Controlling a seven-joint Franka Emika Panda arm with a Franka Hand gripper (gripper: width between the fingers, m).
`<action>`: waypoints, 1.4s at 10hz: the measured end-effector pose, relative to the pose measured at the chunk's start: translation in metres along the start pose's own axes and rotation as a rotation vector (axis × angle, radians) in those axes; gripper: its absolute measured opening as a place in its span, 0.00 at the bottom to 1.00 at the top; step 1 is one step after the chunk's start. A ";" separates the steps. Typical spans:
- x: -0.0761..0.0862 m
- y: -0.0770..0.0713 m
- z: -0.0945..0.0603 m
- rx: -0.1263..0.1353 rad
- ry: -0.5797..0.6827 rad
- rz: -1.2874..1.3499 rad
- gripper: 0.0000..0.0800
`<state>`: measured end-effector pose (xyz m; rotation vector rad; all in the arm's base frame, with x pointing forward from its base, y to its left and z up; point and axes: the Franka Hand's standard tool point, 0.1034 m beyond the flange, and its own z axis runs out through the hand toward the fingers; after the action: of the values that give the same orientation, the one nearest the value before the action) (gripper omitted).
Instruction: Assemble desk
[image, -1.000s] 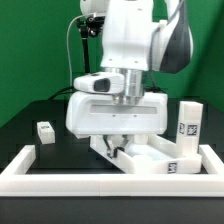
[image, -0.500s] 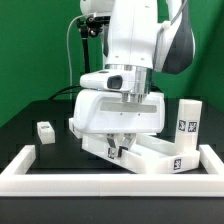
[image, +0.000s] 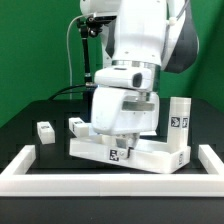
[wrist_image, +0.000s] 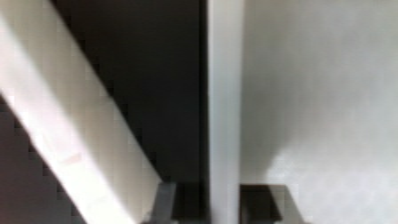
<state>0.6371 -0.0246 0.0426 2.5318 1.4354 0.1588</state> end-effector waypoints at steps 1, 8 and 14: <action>0.010 -0.004 0.003 0.007 0.006 0.041 0.08; 0.002 0.006 0.006 0.001 0.018 -0.122 0.08; 0.018 0.010 0.007 -0.019 0.018 -0.240 0.08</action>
Offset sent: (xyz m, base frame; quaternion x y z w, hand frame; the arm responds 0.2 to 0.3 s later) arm 0.0000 0.0000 0.0000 0.0000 0.0000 0.0000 1.0000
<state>0.6565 -0.0153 0.0377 2.3248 1.7201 0.1532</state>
